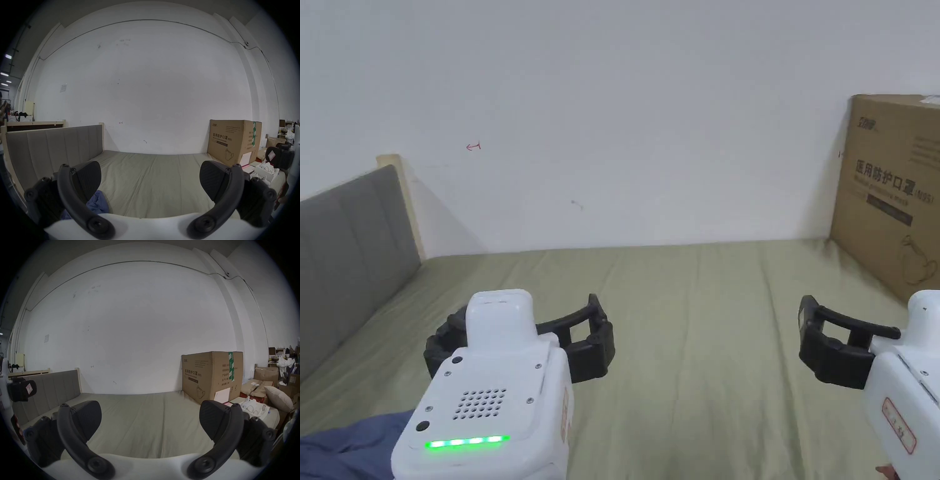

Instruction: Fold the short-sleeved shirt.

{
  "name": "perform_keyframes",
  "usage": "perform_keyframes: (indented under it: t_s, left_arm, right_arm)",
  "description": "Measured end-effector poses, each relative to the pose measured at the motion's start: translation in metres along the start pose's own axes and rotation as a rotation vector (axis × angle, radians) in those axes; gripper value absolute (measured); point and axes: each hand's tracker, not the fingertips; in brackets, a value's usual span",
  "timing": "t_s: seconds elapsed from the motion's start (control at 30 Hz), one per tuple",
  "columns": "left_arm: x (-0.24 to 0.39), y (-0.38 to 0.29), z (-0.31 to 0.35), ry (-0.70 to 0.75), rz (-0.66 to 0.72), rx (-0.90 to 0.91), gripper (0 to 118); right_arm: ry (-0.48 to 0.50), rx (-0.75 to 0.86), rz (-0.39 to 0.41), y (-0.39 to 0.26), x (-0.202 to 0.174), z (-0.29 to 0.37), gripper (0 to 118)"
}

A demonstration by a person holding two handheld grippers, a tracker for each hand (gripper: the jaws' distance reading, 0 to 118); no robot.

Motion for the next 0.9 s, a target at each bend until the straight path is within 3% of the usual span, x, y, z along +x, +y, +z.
perform_keyframes:
  t_s: [0.07,0.3,0.4,0.43,0.47,0.5,0.53,0.57,0.6,0.63,0.73,0.9]
  left_arm:
    - [0.001,0.0,0.001,-0.002,-0.009,0.003,118]
    - [0.0,-0.001,-0.001,0.007,-0.006,-0.007,118]
    - [-0.005,-0.001,-0.002,0.013,0.012,-0.016,116]
    - [-0.007,-0.001,0.0,0.012,0.021,-0.007,110]
    - [-0.007,-0.001,0.001,0.023,0.02,0.004,94]
    - [-0.007,-0.001,0.0,0.044,0.005,0.008,54]
    - [-0.007,-0.001,-0.003,0.06,-0.016,-0.008,23]
    - [-0.007,-0.002,-0.006,0.067,-0.033,-0.024,3]
    - [-0.007,-0.004,-0.006,0.072,-0.039,-0.024,2]
    - [-0.008,-0.005,-0.006,0.067,-0.04,-0.027,1]
    - [-0.008,-0.006,-0.006,0.024,-0.029,-0.042,0]
    - [-0.004,-0.01,-0.012,0.033,-0.031,-0.078,0]
  right_arm:
    - [0.01,0.014,-0.011,0.002,0.001,0.003,118]
    - [0.008,0.025,0.069,0.003,-0.009,0.003,118]
    - [0.013,0.024,0.059,0.003,-0.008,0.003,118]
    - [0.016,0.024,0.051,0.003,-0.007,0.003,118]
    - [0.016,0.023,0.044,0.003,-0.006,0.003,118]
    - [0.015,0.025,0.038,0.003,-0.006,0.003,115]
    - [0.016,0.032,0.033,0.003,-0.005,0.003,106]
    - [0.014,0.043,0.035,0.003,-0.005,0.003,79]
    - [0.003,0.047,0.044,0.004,-0.006,0.002,13]
    - [-0.02,0.035,0.06,0.005,-0.006,-0.003,0]
    - [0.016,0.016,0.01,0.004,0.0,-0.006,0]
    - [0.003,0.001,0.029,0.003,0.003,-0.006,0]
